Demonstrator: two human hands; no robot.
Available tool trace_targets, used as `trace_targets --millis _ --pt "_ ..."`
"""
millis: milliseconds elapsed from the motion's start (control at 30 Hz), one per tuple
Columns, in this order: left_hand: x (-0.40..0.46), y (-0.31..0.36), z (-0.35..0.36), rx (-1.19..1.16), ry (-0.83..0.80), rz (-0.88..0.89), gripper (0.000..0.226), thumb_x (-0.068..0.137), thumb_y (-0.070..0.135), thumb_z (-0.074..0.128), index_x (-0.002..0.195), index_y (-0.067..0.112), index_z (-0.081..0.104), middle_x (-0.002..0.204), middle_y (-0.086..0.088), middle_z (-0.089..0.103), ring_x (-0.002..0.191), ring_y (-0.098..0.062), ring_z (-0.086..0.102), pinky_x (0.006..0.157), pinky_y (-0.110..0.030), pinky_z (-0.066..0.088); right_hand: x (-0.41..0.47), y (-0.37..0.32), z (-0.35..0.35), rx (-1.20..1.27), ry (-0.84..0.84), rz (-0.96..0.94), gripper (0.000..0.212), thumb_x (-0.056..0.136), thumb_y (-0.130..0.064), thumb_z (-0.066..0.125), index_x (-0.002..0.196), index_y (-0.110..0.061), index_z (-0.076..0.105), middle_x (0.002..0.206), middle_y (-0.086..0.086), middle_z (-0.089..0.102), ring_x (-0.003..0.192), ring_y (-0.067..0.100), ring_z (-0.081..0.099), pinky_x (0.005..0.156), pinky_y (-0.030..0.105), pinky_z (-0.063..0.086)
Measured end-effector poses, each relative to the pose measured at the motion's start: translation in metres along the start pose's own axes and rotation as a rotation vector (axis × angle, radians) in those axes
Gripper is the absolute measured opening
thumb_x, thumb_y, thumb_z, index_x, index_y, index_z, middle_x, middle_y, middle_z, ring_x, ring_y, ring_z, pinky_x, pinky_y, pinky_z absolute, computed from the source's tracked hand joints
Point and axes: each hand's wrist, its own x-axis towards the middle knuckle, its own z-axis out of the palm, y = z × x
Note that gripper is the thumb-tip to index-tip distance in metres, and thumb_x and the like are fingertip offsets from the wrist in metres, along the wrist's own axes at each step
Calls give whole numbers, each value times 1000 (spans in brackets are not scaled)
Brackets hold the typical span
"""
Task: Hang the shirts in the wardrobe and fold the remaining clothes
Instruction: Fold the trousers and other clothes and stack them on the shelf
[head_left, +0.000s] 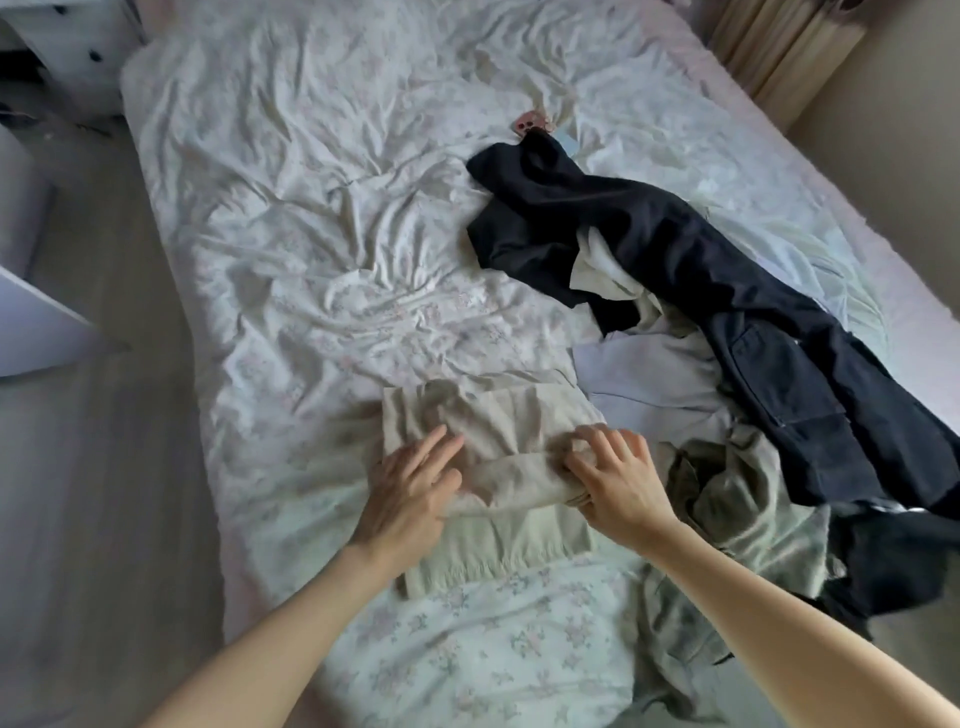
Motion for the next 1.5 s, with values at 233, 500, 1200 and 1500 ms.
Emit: trace_targets --millis 233,500,1200,1500 --pt "-62 1 68 -62 -492 -172 28 84 29 56 111 20 57 150 5 29 135 -12 32 104 -27 32 -70 -27 60 108 -491 81 44 83 -28 50 125 -19 49 146 -1 35 138 18 28 114 43 18" --pt "-10 -9 71 -347 125 -647 15 88 2 54 100 0 63 106 -14 58 93 -29 59 77 -31 44 -24 -30 67 404 -14 412 24 83 -7 58 107 -6 59 112 9 57 99 28 56 82 37 46" --pt "105 -119 83 -510 -56 -1155 10 88 14 49 82 20 52 84 4 53 85 -23 51 69 -29 37 123 30 95 689 -160 1053 23 96 -29 44 92 -7 50 104 14 60 97 31 53 71 34 37" --pt "99 -117 82 -768 226 -1401 16 91 9 43 104 15 49 104 -8 54 82 -25 48 66 -28 35 128 25 96 778 -14 1175 13 94 -23 45 90 -10 48 102 13 59 99 33 52 76 37 38"
